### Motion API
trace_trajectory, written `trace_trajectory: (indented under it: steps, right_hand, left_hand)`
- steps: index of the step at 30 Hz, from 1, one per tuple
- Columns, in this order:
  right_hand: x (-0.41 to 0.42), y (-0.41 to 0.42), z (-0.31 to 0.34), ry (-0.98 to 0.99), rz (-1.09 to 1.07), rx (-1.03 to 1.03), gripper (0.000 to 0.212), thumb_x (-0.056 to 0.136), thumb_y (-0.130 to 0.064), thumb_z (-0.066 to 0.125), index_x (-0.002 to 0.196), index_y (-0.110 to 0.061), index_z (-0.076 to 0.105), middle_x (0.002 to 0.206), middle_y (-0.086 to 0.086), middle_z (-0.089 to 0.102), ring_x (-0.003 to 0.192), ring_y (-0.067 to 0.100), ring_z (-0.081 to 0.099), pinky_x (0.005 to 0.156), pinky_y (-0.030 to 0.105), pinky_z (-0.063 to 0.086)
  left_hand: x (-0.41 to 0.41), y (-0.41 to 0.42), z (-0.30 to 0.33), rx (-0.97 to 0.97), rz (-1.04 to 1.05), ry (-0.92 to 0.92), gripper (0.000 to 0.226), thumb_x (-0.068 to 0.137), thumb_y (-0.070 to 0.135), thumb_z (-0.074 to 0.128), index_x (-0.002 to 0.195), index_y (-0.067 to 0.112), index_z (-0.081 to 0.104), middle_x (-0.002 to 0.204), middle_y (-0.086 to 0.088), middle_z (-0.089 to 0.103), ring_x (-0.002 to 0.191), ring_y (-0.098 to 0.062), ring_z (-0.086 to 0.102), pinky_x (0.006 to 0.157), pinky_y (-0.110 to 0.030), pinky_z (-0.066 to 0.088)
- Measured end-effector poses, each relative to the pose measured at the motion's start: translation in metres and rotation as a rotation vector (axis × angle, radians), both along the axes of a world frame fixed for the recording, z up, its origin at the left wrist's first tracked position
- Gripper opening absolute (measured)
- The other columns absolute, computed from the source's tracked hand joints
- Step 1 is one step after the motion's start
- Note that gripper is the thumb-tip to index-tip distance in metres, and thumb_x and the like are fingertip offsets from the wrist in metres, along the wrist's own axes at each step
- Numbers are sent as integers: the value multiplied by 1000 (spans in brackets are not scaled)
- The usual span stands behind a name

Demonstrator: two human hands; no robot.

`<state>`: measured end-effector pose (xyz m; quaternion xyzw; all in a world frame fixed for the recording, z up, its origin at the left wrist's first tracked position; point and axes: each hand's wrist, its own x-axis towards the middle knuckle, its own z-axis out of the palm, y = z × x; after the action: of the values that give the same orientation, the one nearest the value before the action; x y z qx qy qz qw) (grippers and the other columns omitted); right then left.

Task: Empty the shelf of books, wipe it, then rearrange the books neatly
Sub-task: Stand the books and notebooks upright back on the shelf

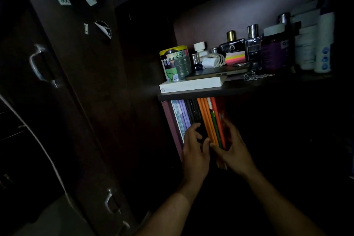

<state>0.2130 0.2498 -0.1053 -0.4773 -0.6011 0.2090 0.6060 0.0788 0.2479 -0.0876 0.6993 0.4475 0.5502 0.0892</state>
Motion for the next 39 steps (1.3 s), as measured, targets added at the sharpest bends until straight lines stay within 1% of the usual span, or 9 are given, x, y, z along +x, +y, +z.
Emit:
trace_trajectory:
  steps: [6, 12, 18, 22, 25, 29, 31, 33, 39]
  right_hand:
    - [18, 12, -10, -94, 52, -5, 105, 66, -68, 80, 154, -48, 25, 158, -12, 36, 145, 11, 36, 115, 47, 40]
    - [8, 13, -11, -174, -117, 48, 102, 74, -40, 86, 157, -28, 30, 158, -1, 38, 144, 15, 38, 115, 41, 39]
    - [12, 7, -18, -252, 87, -9, 111, 82, -34, 82, 161, -29, 5, 167, -9, 14, 153, 8, 15, 123, 41, 25]
    - [8, -40, -15, -154, -32, -73, 103, 79, -22, 84, 158, -27, 19, 158, 4, 31, 143, 17, 37, 117, 42, 37]
    - [5, -90, -13, -156, -72, -135, 92, 80, -24, 83, 154, -29, 29, 146, 1, 37, 123, 17, 54, 101, 34, 50]
    - [10, -157, -9, -79, -121, -230, 82, 83, -25, 81, 151, -29, 36, 145, -7, 33, 117, 14, 55, 83, 15, 50]
    - [21, -197, 5, -103, -161, -250, 74, 86, -28, 78, 150, -27, 39, 144, -8, 35, 118, 11, 54, 76, 5, 46]
    - [37, -240, 25, -147, -219, -212, 65, 89, -28, 75, 146, -24, 46, 143, -5, 44, 118, 9, 55, 80, 2, 44]
    - [102, -438, 67, -161, -463, -183, 43, 89, -17, 72, 129, -26, 60, 122, -5, 65, 108, 2, 65, 97, 31, 54]
  left_hand:
    - [-2, -12, -23, 37, -42, 103, 66, 101, 13, 56, 148, 50, 27, 131, 32, 35, 108, 6, 52, 86, -4, 44]
    - [-2, -7, -27, 34, -4, 139, 65, 96, 9, 54, 151, 35, 33, 136, 15, 40, 116, -7, 52, 98, -34, 51]
    - [-4, -8, -23, -76, -44, 93, 85, 84, -9, 54, 154, 33, 30, 127, 17, 37, 107, 5, 46, 91, -9, 43]
    - [-12, -30, -22, -213, -169, 223, 101, 85, -12, 55, 161, 35, 8, 153, 16, 19, 134, 0, 37, 109, -19, 40]
    - [-27, -59, -15, -370, -283, 395, 93, 94, -3, 55, 160, 35, 1, 165, 13, 0, 150, -3, 6, 119, -21, 16]
    - [-16, -115, 8, -472, -336, 171, 68, 97, 8, 61, 154, 30, 33, 143, 10, 45, 118, -8, 59, 95, -19, 47]
    - [2, -148, 26, -517, -413, 133, 53, 98, 12, 60, 145, 30, 44, 130, 5, 60, 96, -8, 66, 79, -17, 50]
    - [27, -176, 39, -516, -527, 103, 44, 97, 14, 60, 136, 33, 52, 119, 5, 67, 94, -12, 67, 83, -26, 53]
    - [137, -314, 71, -607, -970, 69, 26, 84, 29, 65, 106, 42, 64, 103, 1, 72, 92, -25, 74, 89, -53, 59]
